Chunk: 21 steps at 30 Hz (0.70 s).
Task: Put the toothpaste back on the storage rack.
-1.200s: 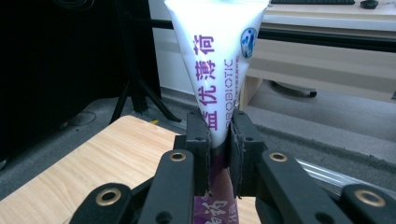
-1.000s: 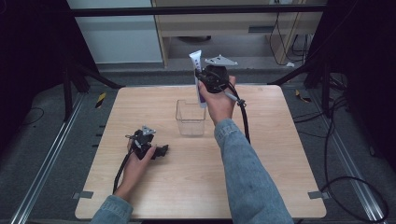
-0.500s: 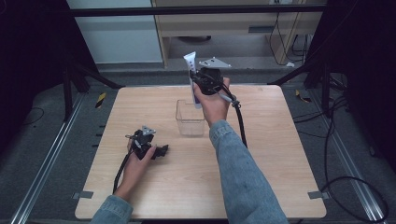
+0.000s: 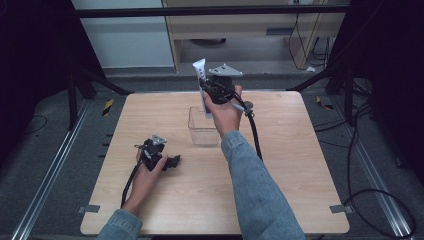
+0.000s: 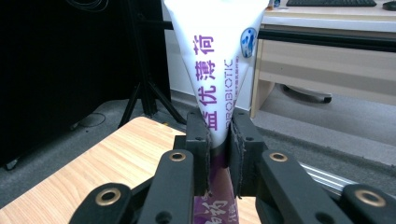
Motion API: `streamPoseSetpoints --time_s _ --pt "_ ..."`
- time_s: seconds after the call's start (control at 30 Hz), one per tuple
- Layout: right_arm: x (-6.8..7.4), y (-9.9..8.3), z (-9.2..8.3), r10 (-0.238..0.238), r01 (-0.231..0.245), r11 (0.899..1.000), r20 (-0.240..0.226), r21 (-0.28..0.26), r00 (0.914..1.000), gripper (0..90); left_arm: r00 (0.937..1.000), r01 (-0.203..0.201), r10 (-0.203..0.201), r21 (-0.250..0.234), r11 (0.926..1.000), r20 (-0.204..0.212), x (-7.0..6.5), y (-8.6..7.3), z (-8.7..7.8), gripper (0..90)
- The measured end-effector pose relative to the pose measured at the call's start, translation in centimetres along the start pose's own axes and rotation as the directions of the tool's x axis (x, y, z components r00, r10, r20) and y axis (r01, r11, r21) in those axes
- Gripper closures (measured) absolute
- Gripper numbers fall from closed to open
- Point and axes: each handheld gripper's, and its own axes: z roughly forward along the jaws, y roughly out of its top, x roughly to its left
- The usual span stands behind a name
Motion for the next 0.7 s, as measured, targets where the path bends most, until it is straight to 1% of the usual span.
streamPoseSetpoints --time_s 0.2,0.37,0.53,0.7 --pt "0.1 -0.4 0.3 -0.001 0.001 1.000 -0.003 0.007 1.0000 79.9 1.0000 0.000 0.000 0.000 1.0000 0.000 0.0 0.0 0.0 0.0" --pt "0.2 -1.0 0.5 0.010 -0.010 1.000 -0.005 0.007 0.9999 79.9 1.0000 0.000 0.000 0.000 1.0000 0.000 0.0 0.0 0.0 0.0" --pt "0.5 -1.5 1.0 0.000 0.000 1.000 -0.010 0.011 0.9999 79.8 1.0000 0.000 0.000 0.000 1.0000 0.000 0.0 0.0 0.0 0.0" --pt "0.6 -2.0 1.4 0.005 -0.005 1.000 -0.013 0.016 0.9999 79.9 1.0000 0.000 0.000 0.000 1.0000 0.000 0.0 0.0 0.0 0.0"
